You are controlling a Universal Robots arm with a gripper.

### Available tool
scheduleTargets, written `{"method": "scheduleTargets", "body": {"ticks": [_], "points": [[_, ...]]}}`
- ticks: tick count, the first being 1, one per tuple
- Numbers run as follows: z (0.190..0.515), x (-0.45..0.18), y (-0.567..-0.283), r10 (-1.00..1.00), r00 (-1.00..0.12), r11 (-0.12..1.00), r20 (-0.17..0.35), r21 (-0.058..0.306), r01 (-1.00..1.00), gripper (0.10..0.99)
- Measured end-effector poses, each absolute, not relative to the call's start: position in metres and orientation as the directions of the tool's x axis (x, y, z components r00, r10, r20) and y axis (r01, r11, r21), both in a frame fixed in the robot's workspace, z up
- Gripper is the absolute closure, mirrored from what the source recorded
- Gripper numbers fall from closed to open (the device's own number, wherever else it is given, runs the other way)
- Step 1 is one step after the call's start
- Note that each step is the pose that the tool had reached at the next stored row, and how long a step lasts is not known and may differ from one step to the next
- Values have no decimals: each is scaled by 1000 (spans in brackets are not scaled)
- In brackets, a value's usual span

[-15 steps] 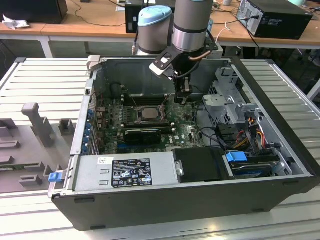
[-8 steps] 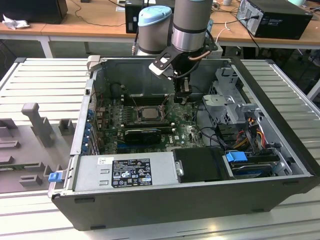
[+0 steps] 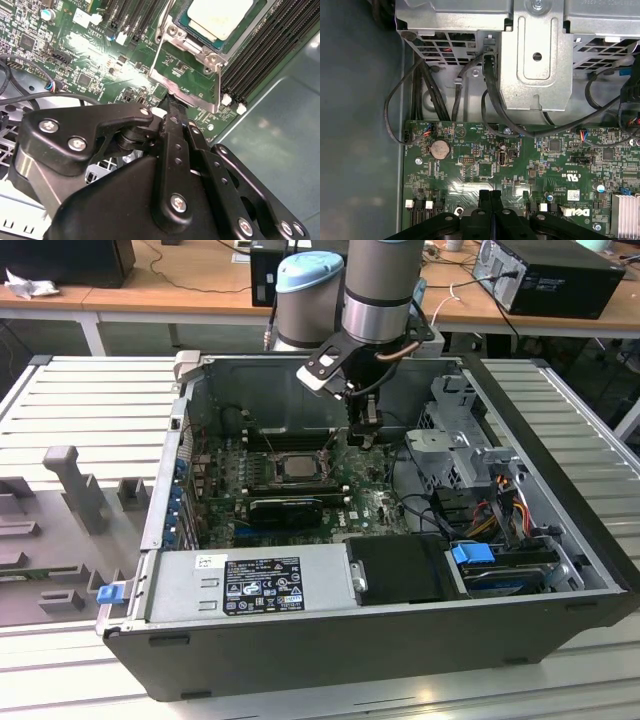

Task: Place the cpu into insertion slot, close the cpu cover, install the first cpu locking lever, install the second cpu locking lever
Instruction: 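Close the cpu cover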

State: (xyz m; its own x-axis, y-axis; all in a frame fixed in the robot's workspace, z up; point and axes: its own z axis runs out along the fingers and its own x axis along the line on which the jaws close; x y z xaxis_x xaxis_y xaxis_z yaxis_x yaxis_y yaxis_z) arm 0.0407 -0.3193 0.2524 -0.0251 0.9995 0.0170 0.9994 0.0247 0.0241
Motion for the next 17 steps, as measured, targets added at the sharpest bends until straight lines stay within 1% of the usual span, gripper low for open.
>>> {"method": "scheduleTargets", "body": {"ticks": [17], "points": [[252,36,-319,1000,-25,25,17,24,999,980]]}}
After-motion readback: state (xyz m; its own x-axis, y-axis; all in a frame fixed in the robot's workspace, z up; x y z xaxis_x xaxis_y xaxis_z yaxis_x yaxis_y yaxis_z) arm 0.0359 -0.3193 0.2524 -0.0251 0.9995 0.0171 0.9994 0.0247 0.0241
